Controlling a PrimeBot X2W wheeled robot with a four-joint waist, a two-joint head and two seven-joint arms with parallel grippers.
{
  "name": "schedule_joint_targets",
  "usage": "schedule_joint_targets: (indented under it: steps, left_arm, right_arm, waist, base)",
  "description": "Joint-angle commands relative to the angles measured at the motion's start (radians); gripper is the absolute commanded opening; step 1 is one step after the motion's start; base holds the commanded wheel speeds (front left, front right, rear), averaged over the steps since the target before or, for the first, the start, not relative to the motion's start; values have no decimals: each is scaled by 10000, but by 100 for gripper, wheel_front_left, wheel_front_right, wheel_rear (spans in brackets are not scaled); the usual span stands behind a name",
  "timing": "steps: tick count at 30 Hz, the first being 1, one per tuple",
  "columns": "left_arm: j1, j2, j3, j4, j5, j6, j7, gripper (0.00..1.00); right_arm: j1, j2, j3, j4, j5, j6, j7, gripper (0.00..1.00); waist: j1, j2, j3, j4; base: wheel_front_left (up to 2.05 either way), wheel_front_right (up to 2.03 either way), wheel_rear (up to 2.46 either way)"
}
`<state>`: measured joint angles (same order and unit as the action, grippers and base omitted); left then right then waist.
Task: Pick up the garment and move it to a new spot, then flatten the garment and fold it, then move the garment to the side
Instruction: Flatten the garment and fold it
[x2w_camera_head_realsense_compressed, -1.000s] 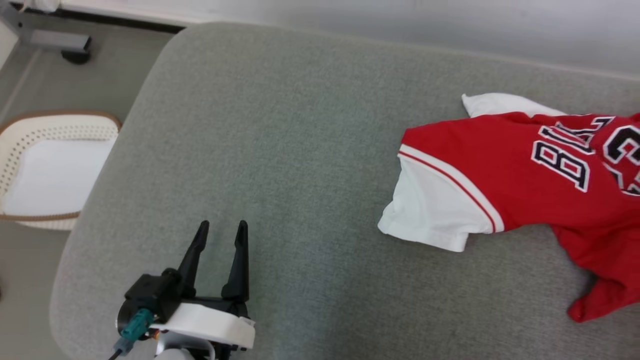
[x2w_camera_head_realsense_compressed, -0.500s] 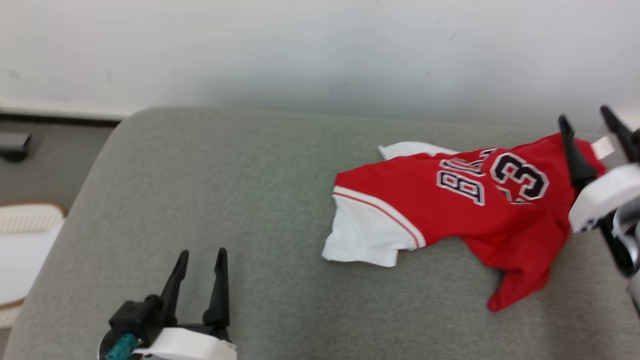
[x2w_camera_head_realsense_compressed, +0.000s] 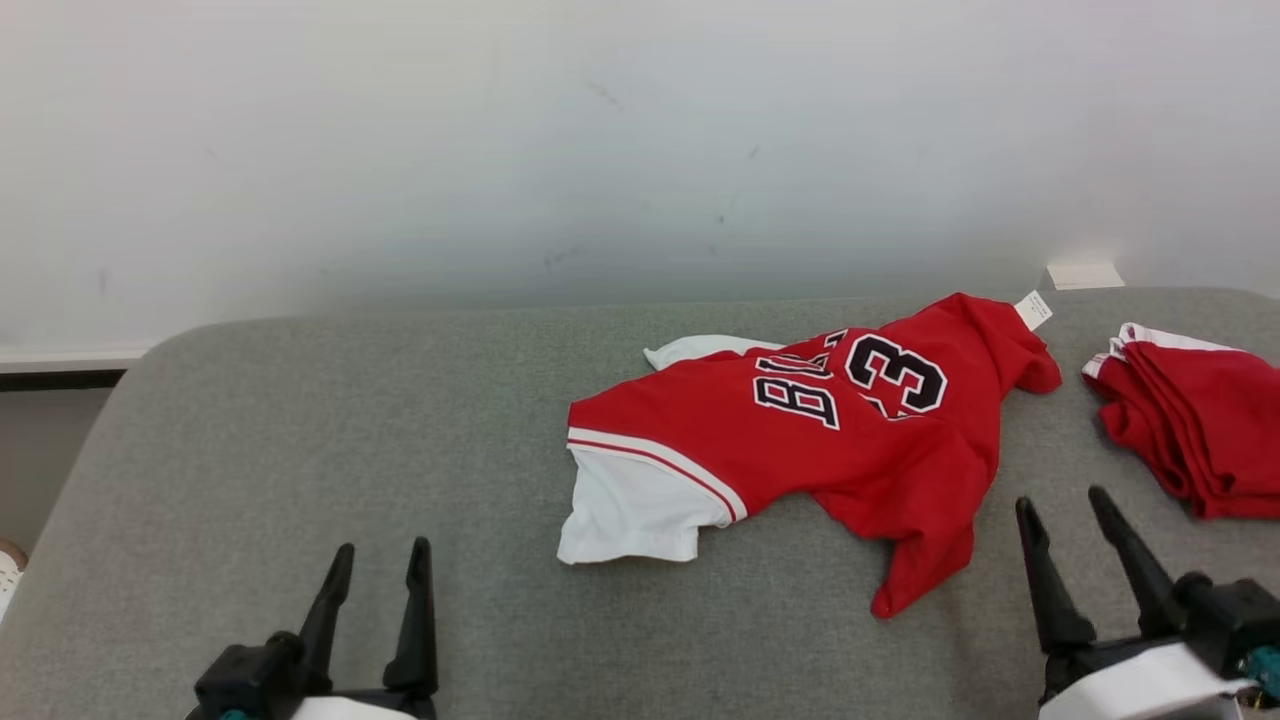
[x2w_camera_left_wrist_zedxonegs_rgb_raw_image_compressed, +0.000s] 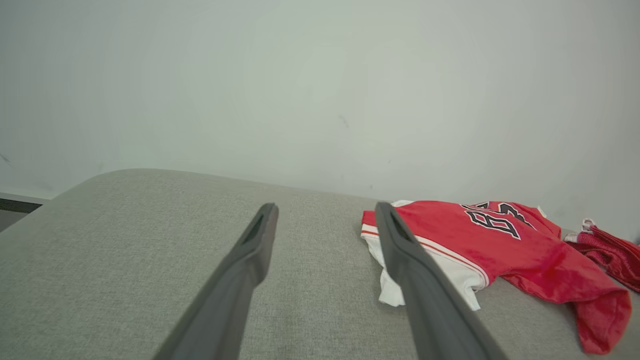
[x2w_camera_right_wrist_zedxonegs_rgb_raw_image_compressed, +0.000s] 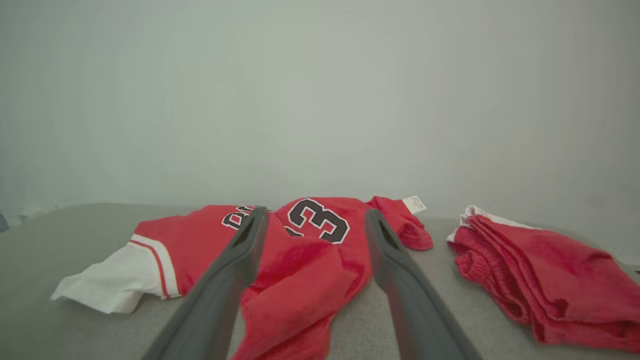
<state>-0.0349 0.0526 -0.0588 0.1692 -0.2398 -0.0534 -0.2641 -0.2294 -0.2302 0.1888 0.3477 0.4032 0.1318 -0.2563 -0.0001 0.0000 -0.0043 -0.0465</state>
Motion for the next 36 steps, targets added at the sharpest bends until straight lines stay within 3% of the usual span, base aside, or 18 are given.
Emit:
schedule_joint_targets:
  steps: [1, 10, 18, 24, 25, 27, 36]
  left_arm:
    - [123, 55, 26, -29, -51, -29, 1, 100]
    - [-41, 31, -94, 20, -69, -86, 1, 100]
    - [-103, 13, -232, 52, -174, -35, 1, 100]
    - [-199, 9, -258, 68, -186, -17, 1, 100]
    - [-213, 7, -263, 75, -183, -26, 1, 100]
    - [-222, 6, -267, 87, -182, -44, 1, 100]
    - [-149, 2, -232, 77, -173, -16, 1, 100]
  right_arm:
    - [485, 210, -187, -235, -235, -23, -29, 100]
    - [1328, 1047, -207, -165, -844, -23, 1032, 100]
    - [628, 1602, -591, 1350, -844, -22, 2666, 100]
    - [-24, 1773, -745, 2313, -1040, -22, 3038, 100]
    - [-123, 1776, -789, 2474, -1124, -23, 3006, 91]
    - [-271, 1788, -757, 2712, -1150, -22, 2920, 0]
    - [-499, 1778, -640, 2844, -1467, -23, 2413, 0]
  waist:
    - [1, 0, -41, -80]
    - [1, 0, -18, 67]
    - [1, 0, 172, 630]
    - [1, 0, 338, 999]
    - [1, 0, 358, 1039]
    - [1, 0, 391, 1105]
    - [1, 0, 474, 853]
  base:
    - [0, 0, 0]
    - [0, 0, 0]
    - [0, 0, 0]
    - [0, 0, 0]
    - [0, 0, 0]
    - [0, 0, 0]
    - [0, 0, 0]
